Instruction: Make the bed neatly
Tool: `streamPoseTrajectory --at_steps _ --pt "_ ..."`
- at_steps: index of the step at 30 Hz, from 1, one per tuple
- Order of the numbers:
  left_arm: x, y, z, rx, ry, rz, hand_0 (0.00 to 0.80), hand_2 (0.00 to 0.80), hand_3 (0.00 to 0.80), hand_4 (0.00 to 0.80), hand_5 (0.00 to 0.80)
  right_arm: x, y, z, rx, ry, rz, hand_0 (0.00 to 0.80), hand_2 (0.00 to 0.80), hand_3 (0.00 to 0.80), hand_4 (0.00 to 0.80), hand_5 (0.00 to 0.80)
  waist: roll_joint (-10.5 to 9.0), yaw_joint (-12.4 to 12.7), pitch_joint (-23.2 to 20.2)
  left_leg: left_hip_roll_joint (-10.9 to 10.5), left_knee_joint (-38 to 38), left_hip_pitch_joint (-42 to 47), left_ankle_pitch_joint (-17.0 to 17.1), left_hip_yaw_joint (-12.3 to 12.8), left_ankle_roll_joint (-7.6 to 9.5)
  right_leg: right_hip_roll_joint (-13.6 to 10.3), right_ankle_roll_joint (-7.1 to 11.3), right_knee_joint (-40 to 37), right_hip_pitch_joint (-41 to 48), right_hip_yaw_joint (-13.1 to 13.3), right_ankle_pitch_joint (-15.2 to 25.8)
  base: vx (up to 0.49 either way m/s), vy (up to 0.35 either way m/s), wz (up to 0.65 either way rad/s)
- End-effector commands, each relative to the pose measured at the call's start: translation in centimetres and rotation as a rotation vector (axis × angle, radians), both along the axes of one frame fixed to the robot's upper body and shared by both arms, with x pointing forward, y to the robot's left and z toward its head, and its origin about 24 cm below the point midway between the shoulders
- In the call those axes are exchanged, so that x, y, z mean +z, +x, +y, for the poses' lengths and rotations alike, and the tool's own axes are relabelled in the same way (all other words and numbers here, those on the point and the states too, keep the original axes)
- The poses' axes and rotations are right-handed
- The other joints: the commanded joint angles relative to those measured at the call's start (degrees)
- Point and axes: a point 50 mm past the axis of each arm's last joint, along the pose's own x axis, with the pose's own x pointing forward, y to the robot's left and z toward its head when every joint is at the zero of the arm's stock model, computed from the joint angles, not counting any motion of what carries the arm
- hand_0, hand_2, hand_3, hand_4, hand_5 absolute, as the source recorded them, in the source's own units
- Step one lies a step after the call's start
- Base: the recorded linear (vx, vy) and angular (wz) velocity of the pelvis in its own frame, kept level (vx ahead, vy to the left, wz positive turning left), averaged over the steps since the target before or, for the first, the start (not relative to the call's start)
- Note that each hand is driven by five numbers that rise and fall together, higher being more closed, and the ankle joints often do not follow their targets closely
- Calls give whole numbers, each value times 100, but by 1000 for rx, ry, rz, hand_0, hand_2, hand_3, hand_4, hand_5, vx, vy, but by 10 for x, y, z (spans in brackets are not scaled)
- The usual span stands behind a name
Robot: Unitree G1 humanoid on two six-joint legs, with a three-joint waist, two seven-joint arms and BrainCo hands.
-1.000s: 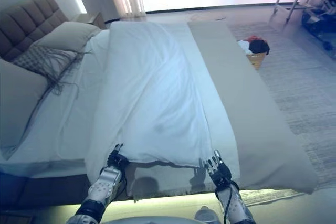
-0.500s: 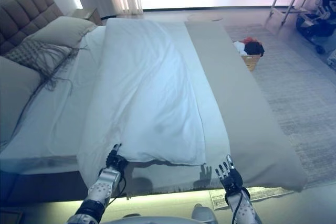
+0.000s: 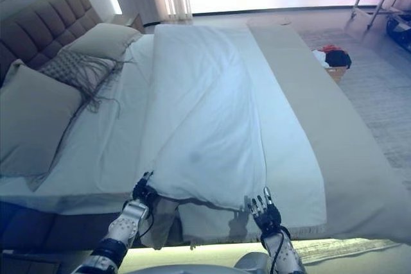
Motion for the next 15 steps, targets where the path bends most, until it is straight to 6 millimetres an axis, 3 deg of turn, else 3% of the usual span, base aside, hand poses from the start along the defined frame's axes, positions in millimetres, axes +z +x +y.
streamPoseTrajectory --at_steps 1,2,5,7,12,15 --pt "33 21 33 64 99 -161 800 800 800 800 800 16 9 9 18 50 -89 0 0 0 0 0 184 -28 -81 500 -593 -19 963 -203 331 529 110 221 99 86 201 -67 139 -23" --pt "34 21 34 55 127 -171 800 800 800 800 800 14 6 11 27 56 -87 0 0 0 0 0 150 -24 -106 438 -625 -64 987 -243 352 774 32 124 132 29 82 -42 44 -11" --pt "35 23 25 19 173 -182 800 800 800 800 800 16 5 10 37 28 -111 0 0 0 0 0 114 -69 -127 266 -743 -144 1082 -668 375 1214 -152 -73 120 447 36 -13 7 14" --pt "37 21 33 14 238 -188 800 800 800 800 800 16 9 8 37 -3 -89 0 0 0 0 0 161 35 -144 341 -952 0 1183 -667 300 1288 -302 -461 393 254 -188 30 22 52" --pt "47 16 72 69 308 -198 800 800 800 800 800 19 14 -5 48 -51 -104 0 0 0 0 0 213 222 -266 328 -1097 -24 1301 -765 187 1363 -395 -928 680 68 -208 5 18 6" --pt "50 13 83 103 341 -183 800 800 800 800 800 20 17 -8 42 -68 -106 0 0 0 0 0 228 317 -315 292 -1190 -37 1345 -835 168 1370 -427 -1049 756 -16 -193 6 28 5"
